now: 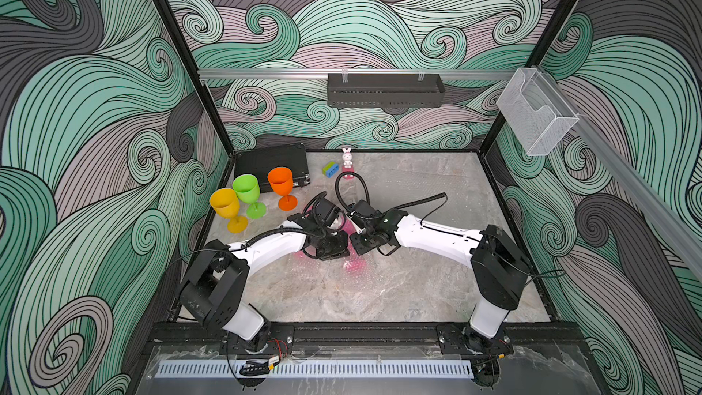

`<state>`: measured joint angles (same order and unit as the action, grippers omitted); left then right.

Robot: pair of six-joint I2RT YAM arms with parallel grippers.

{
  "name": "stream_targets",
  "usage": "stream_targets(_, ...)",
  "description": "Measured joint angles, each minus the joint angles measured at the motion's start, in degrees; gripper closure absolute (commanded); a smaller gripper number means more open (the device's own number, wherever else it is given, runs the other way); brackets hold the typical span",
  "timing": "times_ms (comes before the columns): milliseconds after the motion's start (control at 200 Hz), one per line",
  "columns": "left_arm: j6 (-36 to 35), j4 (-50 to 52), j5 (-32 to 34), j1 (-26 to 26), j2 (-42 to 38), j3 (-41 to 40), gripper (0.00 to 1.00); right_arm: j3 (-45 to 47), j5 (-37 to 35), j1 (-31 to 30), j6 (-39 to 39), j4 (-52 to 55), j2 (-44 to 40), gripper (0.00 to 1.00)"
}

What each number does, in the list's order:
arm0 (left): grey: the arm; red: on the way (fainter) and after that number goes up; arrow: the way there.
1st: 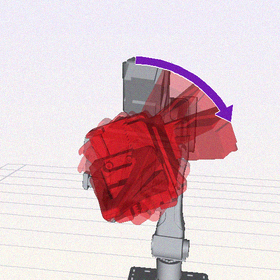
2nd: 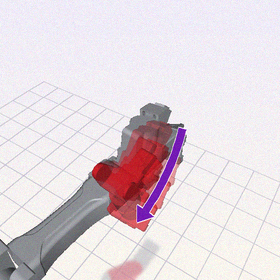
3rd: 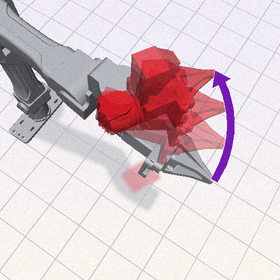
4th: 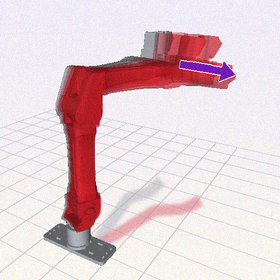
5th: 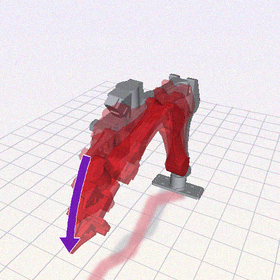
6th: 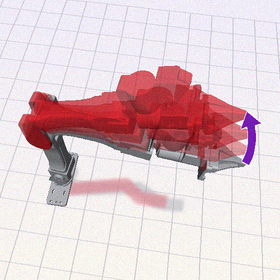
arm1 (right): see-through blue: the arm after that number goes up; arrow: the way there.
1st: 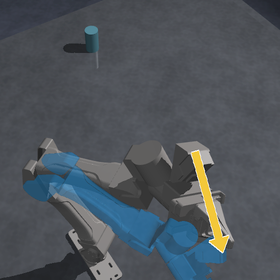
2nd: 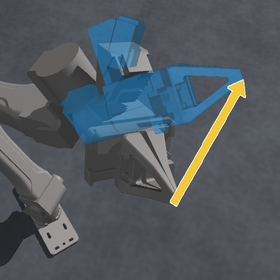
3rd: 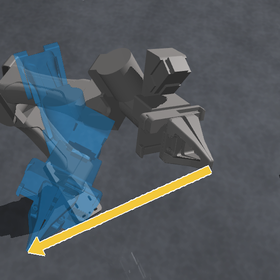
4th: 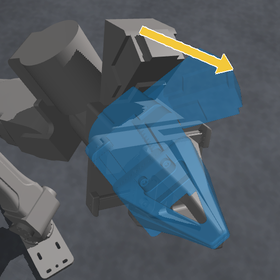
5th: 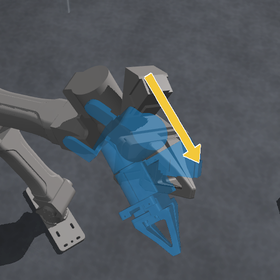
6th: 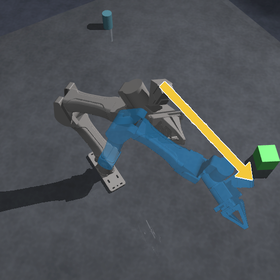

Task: Unpack wine glasses from bubble wrap
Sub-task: Unwrap the bubble wrap at the center of the board.

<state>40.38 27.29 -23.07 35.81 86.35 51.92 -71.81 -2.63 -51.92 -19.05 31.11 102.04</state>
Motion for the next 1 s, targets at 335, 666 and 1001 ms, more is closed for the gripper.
stream_targets(335, -0.48, 0.13, 0.04, 0.00, -0.44, 0.48, 1.00, 1.25, -2.38, 0.94, -0.46, -0.70, -0.02, 0.58)
stream_targets(666, -0.52, 0.15, 0.11, 0.02, -1.40, 0.48, 1.00, 3.43, -0.96, 1.16, -2.36, -5.42, -0.20, 0.60)
stream_targets(1001, -1.38, -0.37, 0.11, 0.37, -1.40, 0.52, 1.00, 3.39, 2.73, 3.56, -3.89, -7.61, -0.39, 0.66)
